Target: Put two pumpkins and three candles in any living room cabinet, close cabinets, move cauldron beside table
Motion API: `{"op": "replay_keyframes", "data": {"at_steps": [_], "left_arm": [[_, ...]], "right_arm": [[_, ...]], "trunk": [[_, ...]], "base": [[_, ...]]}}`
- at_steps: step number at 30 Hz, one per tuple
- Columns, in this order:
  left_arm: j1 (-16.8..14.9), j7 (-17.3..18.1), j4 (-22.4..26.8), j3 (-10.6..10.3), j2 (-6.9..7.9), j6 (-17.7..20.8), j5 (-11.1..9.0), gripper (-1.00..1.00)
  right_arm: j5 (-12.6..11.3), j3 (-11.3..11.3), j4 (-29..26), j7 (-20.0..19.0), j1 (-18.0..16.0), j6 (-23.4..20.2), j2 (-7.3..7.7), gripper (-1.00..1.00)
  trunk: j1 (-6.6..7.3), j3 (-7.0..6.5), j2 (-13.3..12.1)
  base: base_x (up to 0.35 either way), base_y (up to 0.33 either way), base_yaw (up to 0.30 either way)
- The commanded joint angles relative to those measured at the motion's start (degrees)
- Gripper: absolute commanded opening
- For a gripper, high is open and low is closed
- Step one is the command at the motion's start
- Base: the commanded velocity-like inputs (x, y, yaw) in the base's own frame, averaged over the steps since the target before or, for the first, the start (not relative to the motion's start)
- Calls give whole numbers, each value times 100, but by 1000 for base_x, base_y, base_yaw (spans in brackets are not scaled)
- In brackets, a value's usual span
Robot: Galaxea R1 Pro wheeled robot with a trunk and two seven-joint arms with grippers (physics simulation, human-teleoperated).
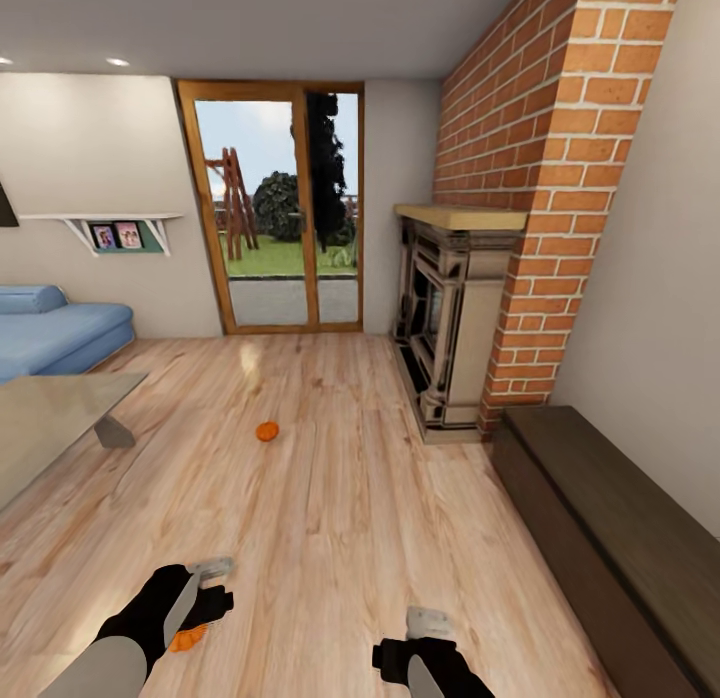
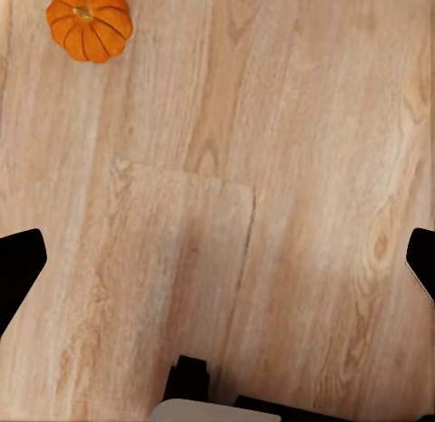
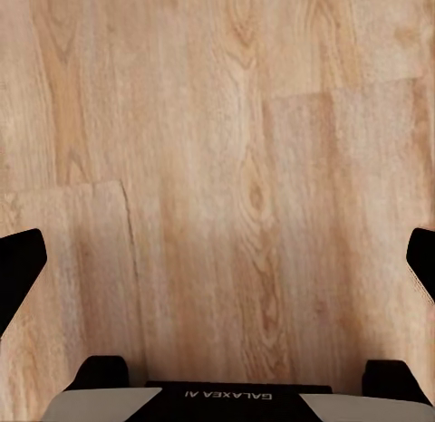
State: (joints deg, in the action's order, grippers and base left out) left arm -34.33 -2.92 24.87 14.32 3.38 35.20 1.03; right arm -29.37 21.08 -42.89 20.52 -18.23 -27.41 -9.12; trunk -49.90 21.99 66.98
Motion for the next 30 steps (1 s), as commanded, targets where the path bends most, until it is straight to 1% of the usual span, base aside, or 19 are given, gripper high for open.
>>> {"op": "replay_keyframes", "data": {"at_steps": [1, 30], "left_arm": [[-3, -6, 9, 27, -4, 28, 10, 100], [-3, -6, 9, 27, -4, 25, 11, 100]], "right_arm": [[-60, 21, -9, 57, -5, -10, 5, 100], [-61, 23, -7, 57, -5, -5, 7, 100]], "trunk": [[-4, 7, 4], [-4, 7, 4]], "base": [[336, 0, 1], [336, 0, 0]]}}
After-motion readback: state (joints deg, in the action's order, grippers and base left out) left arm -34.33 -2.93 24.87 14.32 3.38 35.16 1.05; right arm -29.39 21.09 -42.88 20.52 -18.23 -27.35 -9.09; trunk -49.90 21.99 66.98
